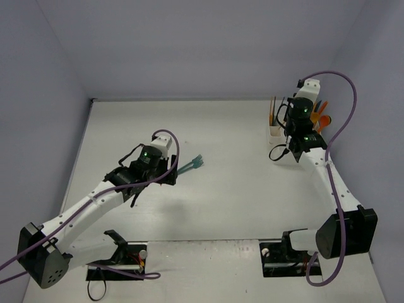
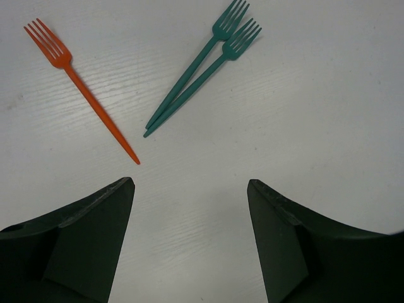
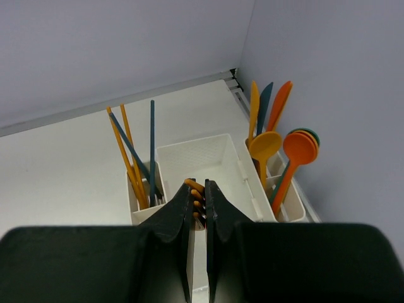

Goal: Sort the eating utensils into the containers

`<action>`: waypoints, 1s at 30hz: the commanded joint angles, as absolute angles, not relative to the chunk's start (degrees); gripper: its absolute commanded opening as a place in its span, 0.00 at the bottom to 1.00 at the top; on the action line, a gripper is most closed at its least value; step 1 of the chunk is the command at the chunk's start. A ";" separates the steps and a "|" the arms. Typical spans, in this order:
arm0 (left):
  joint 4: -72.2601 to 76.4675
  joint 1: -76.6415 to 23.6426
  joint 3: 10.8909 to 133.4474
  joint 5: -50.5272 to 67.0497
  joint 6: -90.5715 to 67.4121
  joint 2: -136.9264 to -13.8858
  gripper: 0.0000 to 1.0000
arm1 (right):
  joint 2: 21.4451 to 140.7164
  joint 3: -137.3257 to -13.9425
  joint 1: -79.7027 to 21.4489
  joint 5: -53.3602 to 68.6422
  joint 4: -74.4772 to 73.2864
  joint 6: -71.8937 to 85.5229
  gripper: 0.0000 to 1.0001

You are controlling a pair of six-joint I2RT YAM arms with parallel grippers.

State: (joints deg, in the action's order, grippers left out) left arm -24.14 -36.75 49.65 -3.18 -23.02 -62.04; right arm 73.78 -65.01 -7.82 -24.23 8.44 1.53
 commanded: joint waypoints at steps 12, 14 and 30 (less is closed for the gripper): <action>-25.59 -34.94 49.46 -7.15 -27.98 -61.45 0.70 | 78.29 -57.31 -6.94 -19.69 25.76 3.94 0.00; -25.75 -34.36 49.39 -7.48 -28.75 -61.61 0.70 | 78.05 -55.70 -6.94 -19.87 27.16 3.86 0.00; -26.45 -29.20 48.91 -11.28 -35.73 -66.07 0.70 | 68.79 -52.32 -7.08 -16.80 23.91 5.14 0.45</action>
State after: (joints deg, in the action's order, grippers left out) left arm -26.85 -30.94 48.82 -8.72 -31.70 -64.88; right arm 76.59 -50.62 -7.42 -17.60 22.29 4.18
